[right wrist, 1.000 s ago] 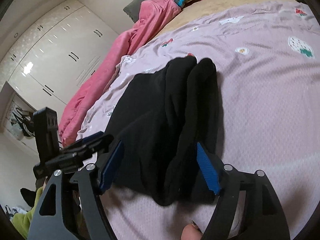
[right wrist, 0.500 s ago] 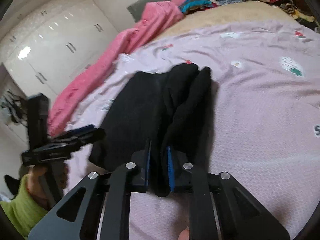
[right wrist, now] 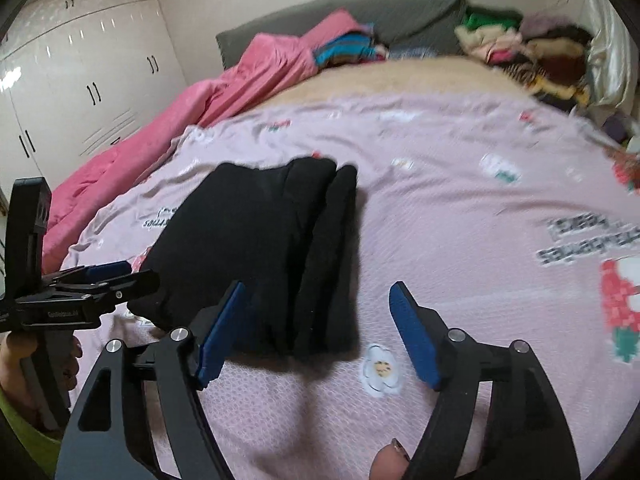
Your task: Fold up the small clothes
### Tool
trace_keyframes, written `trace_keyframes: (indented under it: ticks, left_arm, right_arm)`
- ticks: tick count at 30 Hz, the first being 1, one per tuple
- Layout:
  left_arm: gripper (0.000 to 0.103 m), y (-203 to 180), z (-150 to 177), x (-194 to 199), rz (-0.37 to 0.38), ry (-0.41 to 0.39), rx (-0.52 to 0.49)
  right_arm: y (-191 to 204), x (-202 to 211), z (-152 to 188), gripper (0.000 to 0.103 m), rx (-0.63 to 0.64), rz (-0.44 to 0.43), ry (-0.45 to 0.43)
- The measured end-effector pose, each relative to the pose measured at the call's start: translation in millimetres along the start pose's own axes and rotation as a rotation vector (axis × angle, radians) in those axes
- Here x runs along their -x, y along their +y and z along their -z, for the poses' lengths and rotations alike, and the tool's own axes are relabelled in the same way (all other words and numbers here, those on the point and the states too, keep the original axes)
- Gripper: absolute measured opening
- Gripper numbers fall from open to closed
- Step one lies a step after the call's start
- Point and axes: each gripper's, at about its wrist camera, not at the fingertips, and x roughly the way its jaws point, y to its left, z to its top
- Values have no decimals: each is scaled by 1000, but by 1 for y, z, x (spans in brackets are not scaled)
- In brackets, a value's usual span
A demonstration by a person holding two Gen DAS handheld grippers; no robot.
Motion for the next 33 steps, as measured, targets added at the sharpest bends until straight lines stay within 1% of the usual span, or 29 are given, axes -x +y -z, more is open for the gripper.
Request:
trace_keyframes:
  ticks: [1, 4, 5, 10, 13, 26, 33]
  left_arm:
    - [93, 0, 1, 3, 2, -8, -1]
    - [93, 0, 4, 12, 11, -24, 3]
    - [93, -1, 5, 15, 14, -27, 3]
    - [93, -4, 8, 29, 15, -55, -5]
    - [93, -6, 12, 37, 15, -68, -13]
    - [93, -2, 31, 62, -1, -96, -38]
    - [93, 7, 44, 75, -15, -121, -38]
  right_arm:
    - [2, 8, 2, 80, 10, 25, -21]
    - [4, 24, 5, 87, 21, 46, -64]
    - [5, 28, 6, 92, 23, 56, -74]
    - [10, 46, 10, 95, 37, 70, -108]
    - [14, 55, 11, 96, 37, 61, -119]
    - [37, 60, 16, 98, 75, 45, -116]
    - [58, 65, 23, 98, 107, 47, -141]
